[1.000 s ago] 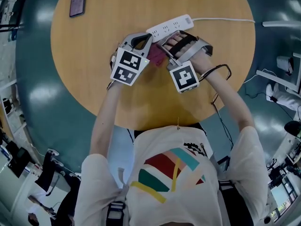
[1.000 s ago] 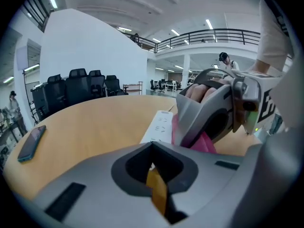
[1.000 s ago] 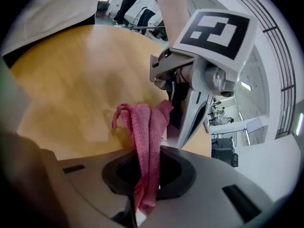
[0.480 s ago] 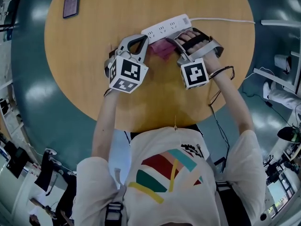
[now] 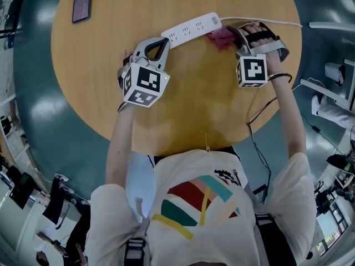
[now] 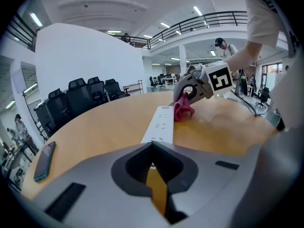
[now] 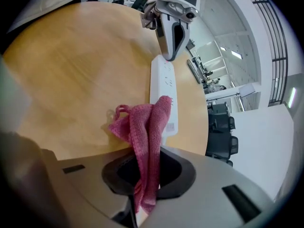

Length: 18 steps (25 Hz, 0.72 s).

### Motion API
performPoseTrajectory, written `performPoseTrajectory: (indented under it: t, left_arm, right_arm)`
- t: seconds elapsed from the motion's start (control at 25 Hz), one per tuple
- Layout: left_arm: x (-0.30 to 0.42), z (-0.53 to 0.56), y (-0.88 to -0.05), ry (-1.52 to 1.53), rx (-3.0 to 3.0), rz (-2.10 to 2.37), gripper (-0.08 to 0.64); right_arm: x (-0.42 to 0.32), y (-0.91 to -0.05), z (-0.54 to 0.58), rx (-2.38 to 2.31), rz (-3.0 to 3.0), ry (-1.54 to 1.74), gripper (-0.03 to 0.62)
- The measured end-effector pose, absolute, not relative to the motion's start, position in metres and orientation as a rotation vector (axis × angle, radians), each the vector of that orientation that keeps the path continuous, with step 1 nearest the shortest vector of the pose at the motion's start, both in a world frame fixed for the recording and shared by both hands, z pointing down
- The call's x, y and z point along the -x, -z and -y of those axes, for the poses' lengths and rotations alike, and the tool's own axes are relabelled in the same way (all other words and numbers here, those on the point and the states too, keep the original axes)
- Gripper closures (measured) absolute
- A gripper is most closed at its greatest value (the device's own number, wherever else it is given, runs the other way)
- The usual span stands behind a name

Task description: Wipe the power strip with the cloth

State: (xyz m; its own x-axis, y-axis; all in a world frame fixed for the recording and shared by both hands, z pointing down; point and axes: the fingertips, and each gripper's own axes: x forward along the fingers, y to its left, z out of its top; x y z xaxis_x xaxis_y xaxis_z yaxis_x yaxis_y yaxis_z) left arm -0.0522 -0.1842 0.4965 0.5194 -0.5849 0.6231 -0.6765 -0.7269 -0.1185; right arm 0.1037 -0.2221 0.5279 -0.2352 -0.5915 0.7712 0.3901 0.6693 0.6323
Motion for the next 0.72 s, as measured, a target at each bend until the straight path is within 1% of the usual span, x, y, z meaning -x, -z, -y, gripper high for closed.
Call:
performPoseTrajectory:
  t: [0.2,0.44,0.56,0.72]
  left_arm:
    - [0.055,0.188,-0.501,-0.965,-2.591,1.115,0.518]
    - [0.067,0.200,-0.499,-0.947,-2.568,1.181,0.518]
    - [0.067,0.201,-0.499,-0.950,-2.558,1.213,0.518]
    - [0.071,0.202,-0.504,-0.898,-2.514,1.253,0.518]
  right_arm:
    - [-0.095,-0.515,0.219,-0.194,1.680,0.849,0.553]
    - [-0.041,-0.458,0.235,-0.216,2.011,0.681,0.553]
    - [0.002,-0.443,0.253,-0.077,2.107,0.599,0.552]
    - [0.064,-0.465,0.262,0.211,2.105,0.460,0.553]
